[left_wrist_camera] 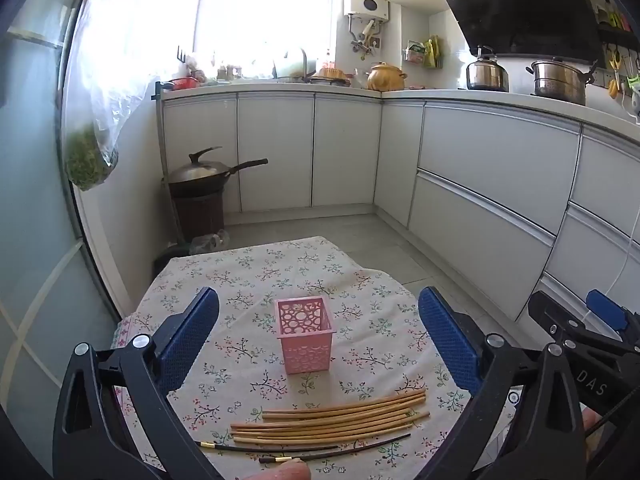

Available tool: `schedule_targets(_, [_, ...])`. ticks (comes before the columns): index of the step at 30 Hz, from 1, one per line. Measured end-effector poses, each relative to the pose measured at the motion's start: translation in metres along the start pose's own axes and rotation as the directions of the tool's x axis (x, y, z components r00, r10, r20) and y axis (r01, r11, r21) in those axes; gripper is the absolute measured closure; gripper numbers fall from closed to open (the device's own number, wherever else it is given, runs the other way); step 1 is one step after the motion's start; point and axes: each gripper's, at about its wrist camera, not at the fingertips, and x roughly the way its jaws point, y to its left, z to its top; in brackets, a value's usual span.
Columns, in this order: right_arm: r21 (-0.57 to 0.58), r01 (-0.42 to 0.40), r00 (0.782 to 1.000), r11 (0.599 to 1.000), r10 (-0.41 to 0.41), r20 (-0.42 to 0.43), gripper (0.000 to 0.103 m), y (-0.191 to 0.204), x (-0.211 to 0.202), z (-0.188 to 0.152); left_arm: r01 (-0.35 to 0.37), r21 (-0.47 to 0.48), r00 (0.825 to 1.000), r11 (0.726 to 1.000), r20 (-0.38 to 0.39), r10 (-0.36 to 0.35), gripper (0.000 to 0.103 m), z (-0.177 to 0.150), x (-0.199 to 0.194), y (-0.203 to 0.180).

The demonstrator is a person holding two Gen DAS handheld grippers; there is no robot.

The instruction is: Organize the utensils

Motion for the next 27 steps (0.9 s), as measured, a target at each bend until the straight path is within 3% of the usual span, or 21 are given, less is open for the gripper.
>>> schedule_targets(27, [0.0,0.005,1.0,1.0,-0.005,-0.028,0.006,0.0012,0.0074,-0.0075,0.008,-0.006,1.0,1.0,-0.019,-0.008,0.007,-0.0028,0.0071,0.0022])
